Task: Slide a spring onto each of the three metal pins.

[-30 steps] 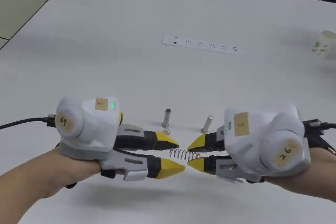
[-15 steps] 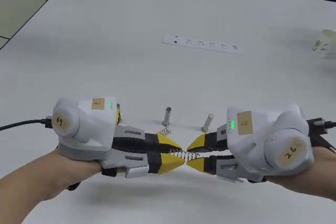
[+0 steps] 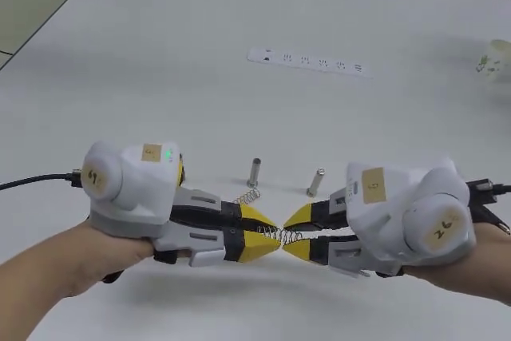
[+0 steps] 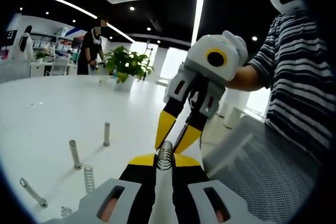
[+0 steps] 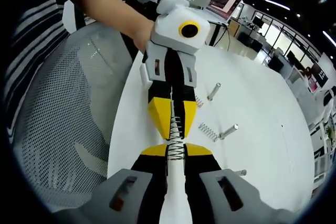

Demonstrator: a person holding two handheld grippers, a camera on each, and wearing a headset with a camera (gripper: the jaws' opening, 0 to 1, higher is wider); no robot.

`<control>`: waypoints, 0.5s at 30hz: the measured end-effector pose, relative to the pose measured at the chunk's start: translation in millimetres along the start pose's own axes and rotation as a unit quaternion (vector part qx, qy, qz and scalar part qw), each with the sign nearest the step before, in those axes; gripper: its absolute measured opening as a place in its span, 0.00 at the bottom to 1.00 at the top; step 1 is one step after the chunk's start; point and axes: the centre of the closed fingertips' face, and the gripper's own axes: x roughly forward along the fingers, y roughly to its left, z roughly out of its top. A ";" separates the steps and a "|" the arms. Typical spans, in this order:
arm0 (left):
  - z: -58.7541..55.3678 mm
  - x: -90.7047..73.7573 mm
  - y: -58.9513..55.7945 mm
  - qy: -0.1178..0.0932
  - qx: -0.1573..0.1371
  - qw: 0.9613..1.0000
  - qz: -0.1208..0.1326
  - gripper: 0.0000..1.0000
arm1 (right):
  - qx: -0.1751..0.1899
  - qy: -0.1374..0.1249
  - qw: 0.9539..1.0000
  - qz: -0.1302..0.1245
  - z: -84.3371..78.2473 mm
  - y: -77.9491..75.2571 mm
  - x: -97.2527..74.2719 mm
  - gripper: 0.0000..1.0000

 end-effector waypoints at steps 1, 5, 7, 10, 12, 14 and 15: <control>-0.1 0.0 0.0 0.001 -0.001 1.000 0.000 0.02 | 0.000 -0.001 1.000 0.000 -0.1 0.0 0.1 0.08; -0.5 1.3 -0.2 0.002 -0.001 1.000 0.000 0.02 | 0.005 0.003 1.000 0.003 -3.0 0.4 0.6 0.10; -0.1 1.3 0.0 0.001 -0.003 1.000 0.000 0.02 | 0.010 0.002 1.000 0.006 -5.7 1.4 0.1 0.11; -0.1 0.7 0.7 0.001 -0.004 1.000 -0.001 0.02 | 0.022 -0.009 1.000 0.001 -5.9 0.0 -1.2 0.10; -0.3 0.4 0.8 0.001 -0.004 1.000 -0.001 0.02 | 0.030 -0.009 1.000 0.002 -7.2 -0.2 -0.8 0.12; -0.1 -0.3 1.1 0.001 -0.007 1.000 -0.002 0.02 | 0.030 -0.003 1.000 -0.001 -11.7 -1.4 1.4 0.13; -0.3 -0.7 1.4 0.001 -0.007 1.000 -0.002 0.02 | 0.032 -0.003 0.999 0.000 -13.7 -1.2 2.4 0.13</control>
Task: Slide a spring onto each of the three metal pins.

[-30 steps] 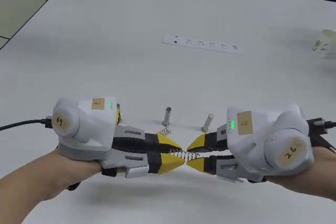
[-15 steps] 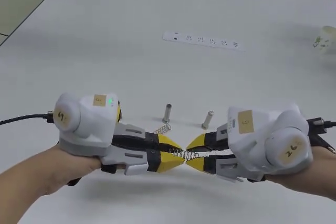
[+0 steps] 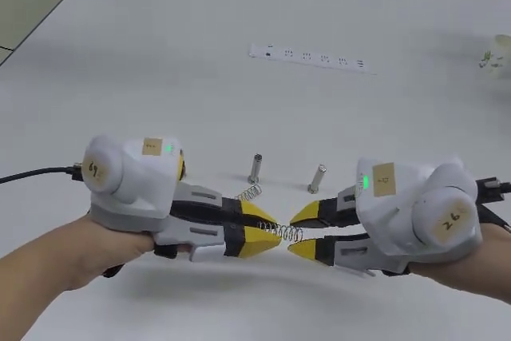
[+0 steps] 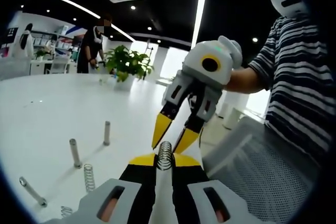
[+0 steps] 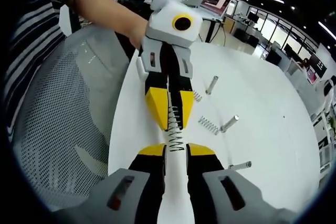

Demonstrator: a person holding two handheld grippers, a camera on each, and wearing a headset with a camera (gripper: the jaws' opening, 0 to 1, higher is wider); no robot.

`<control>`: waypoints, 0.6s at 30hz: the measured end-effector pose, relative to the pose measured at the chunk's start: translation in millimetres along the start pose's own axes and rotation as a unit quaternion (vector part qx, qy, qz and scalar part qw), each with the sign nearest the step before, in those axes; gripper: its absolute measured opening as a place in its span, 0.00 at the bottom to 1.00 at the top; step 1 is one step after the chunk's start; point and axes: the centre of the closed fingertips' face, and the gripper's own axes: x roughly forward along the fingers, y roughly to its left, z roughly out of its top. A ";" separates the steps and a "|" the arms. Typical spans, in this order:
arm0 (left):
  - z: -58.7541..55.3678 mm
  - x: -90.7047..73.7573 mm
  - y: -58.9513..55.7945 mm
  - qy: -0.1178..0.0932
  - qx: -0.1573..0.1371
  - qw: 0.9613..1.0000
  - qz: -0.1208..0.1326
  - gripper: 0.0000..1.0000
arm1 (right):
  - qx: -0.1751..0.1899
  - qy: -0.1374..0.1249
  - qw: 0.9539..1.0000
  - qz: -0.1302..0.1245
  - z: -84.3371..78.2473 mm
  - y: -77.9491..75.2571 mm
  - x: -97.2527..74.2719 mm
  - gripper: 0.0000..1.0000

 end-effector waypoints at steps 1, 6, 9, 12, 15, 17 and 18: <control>-0.2 -0.6 0.6 0.001 0.003 1.000 0.001 0.02 | 0.004 -0.002 1.000 0.001 -0.6 0.5 0.4 0.13; -1.2 -2.5 1.5 0.002 0.001 1.000 -0.002 0.02 | 0.022 -0.024 0.999 0.002 1.7 1.8 0.5 0.12; -2.7 -2.2 0.5 0.004 0.000 1.000 -0.005 0.02 | 0.022 -0.029 0.999 0.003 3.8 1.8 0.4 0.08; -2.2 -2.0 0.4 0.005 0.000 1.000 -0.006 0.02 | 0.013 -0.029 0.999 0.004 3.8 2.2 -0.5 0.08; -1.4 -2.0 -0.1 0.005 0.000 1.000 -0.006 0.02 | 0.013 -0.031 0.999 0.004 4.2 2.1 -1.3 0.08; -2.1 -2.1 -0.3 0.006 0.002 1.000 -0.007 0.02 | 0.010 -0.032 0.999 0.005 4.6 2.8 -2.1 0.08; -2.4 -2.1 -0.7 0.005 0.001 1.000 -0.009 0.02 | 0.006 -0.032 0.999 0.006 4.9 3.3 -2.9 0.08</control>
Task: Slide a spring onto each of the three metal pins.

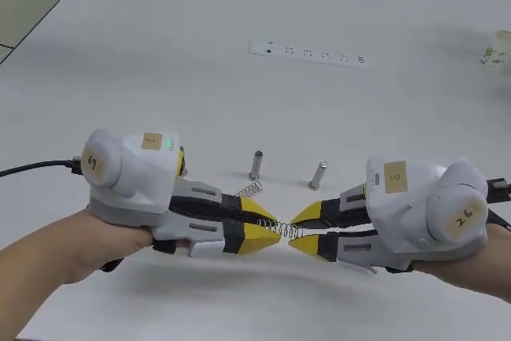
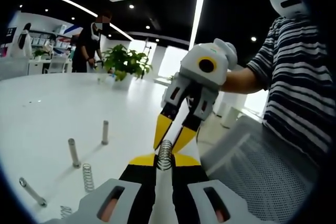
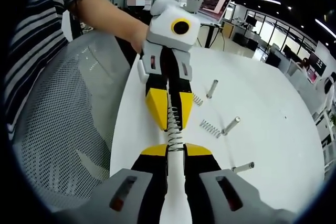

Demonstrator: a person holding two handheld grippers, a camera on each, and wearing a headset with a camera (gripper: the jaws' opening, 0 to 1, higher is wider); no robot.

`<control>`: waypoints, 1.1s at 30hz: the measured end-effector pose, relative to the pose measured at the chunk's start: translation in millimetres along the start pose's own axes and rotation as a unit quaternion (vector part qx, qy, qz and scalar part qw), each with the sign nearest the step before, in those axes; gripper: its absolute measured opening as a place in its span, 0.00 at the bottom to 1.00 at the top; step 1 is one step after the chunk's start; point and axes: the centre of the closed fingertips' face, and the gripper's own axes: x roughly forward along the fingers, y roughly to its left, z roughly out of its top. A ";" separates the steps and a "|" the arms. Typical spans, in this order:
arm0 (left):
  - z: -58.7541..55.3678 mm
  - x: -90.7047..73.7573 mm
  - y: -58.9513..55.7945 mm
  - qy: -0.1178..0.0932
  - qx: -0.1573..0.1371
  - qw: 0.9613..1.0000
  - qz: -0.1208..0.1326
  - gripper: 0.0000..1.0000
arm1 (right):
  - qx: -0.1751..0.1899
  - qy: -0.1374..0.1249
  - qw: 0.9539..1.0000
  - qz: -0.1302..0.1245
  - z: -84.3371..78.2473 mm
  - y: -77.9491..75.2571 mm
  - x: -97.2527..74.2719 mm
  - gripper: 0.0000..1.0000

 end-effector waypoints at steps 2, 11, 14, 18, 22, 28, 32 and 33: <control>0.1 0.2 -0.1 -0.002 -0.002 1.000 0.000 0.02 | -0.008 0.000 1.000 -0.001 1.0 -0.4 -1.3 0.08; -0.5 -0.3 -0.6 -0.005 -0.002 1.000 -0.002 0.02 | -0.025 -0.004 1.000 0.000 8.2 -2.7 -7.8 0.08; -3.1 -1.1 -0.7 0.002 0.002 1.000 -0.003 0.02 | -0.026 -0.012 1.000 0.003 13.0 -3.3 -10.4 0.07; -3.9 -1.1 -0.2 0.005 0.008 1.000 -0.003 0.02 | -0.030 -0.012 0.999 0.011 16.5 -2.8 -11.1 0.07; -4.9 -0.9 0.4 0.010 0.013 1.000 -0.001 0.03 | -0.021 -0.024 0.999 0.020 23.2 -3.9 -13.7 0.07; -8.4 0.1 1.2 0.024 0.024 0.999 0.003 0.02 | -0.006 -0.047 0.998 0.030 37.1 -4.3 -12.3 0.07; -11.8 0.7 3.1 0.031 0.030 0.999 0.006 0.02 | -0.003 -0.056 0.998 0.033 43.2 -2.9 -9.8 0.07; -12.5 1.4 2.8 0.033 0.032 0.999 0.007 0.02 | 0.001 -0.062 0.997 0.035 45.9 -2.1 -9.3 0.07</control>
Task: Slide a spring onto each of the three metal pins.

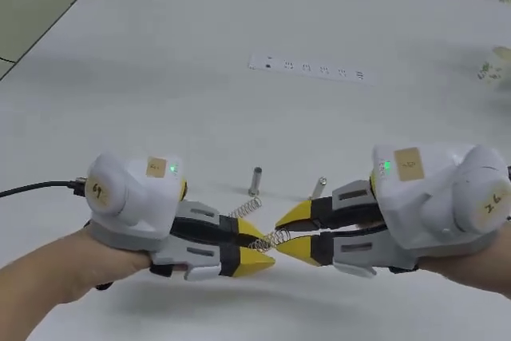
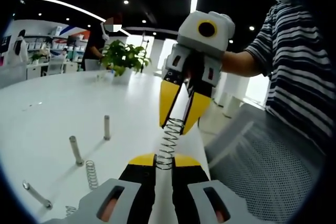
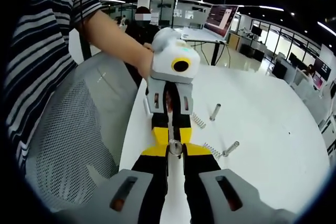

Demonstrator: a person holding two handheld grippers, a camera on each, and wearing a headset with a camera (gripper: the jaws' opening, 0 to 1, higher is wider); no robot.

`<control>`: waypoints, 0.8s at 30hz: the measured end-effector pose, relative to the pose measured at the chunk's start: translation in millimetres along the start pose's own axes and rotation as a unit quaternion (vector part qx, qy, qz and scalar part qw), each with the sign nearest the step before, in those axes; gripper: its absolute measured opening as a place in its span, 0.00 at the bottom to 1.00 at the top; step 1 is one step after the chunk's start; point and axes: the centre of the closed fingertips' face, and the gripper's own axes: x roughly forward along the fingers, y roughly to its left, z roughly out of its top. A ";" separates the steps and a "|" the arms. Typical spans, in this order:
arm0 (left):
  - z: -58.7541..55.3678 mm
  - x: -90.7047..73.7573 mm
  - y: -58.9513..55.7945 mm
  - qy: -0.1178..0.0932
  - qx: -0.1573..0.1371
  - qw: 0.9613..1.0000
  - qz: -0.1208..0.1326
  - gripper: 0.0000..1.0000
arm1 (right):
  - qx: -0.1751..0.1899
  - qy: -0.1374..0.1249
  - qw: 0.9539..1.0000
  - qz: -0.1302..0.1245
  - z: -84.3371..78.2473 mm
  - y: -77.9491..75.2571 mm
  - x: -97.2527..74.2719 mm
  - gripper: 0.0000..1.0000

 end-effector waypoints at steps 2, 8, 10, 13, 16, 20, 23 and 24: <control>-0.6 1.5 -0.6 0.002 0.003 1.000 0.002 0.03 | 0.005 -0.007 1.000 0.001 3.8 0.9 1.4 0.07; -0.3 4.1 -1.0 0.005 0.009 1.000 0.005 0.03 | 0.014 -0.027 1.000 -0.006 11.4 2.2 3.3 0.07; 0.5 4.6 -0.6 0.005 0.010 1.000 0.006 0.03 | 0.015 -0.034 0.999 -0.011 13.4 1.8 3.6 0.07; 2.7 5.8 -0.8 0.001 0.010 1.000 0.007 0.03 | 0.018 -0.044 0.999 -0.018 17.0 0.8 4.1 0.07; 3.4 8.2 -2.5 0.003 0.013 1.000 0.005 0.03 | 0.018 -0.048 0.998 -0.022 19.3 0.0 5.4 0.07; 3.5 7.4 -2.9 0.005 0.015 1.000 0.005 0.03 | 0.013 -0.049 0.998 -0.022 22.1 1.6 7.2 0.07; 1.7 5.8 -2.8 0.009 0.014 1.000 0.007 0.03 | 0.013 -0.048 0.999 -0.021 21.6 2.6 8.5 0.07; 0.4 4.9 -2.3 0.011 0.011 1.000 0.009 0.03 | 0.013 -0.048 0.999 -0.020 21.1 2.8 8.8 0.07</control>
